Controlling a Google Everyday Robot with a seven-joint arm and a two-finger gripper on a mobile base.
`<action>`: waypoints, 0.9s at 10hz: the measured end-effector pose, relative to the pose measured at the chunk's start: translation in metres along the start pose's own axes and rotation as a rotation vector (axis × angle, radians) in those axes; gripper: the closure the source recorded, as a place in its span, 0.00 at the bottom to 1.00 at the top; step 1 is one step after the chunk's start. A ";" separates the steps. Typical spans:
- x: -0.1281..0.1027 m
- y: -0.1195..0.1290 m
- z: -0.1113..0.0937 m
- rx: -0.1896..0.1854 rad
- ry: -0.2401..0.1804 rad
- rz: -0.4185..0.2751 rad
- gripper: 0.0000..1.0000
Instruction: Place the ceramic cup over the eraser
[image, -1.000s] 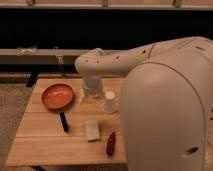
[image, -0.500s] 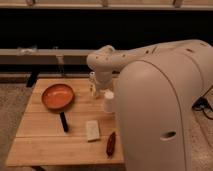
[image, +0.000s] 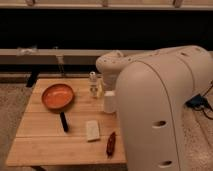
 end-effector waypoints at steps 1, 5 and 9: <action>-0.003 -0.002 0.008 -0.007 -0.001 0.005 0.20; -0.008 -0.001 0.035 -0.013 0.020 0.012 0.22; 0.001 0.003 0.040 -0.002 0.043 0.027 0.60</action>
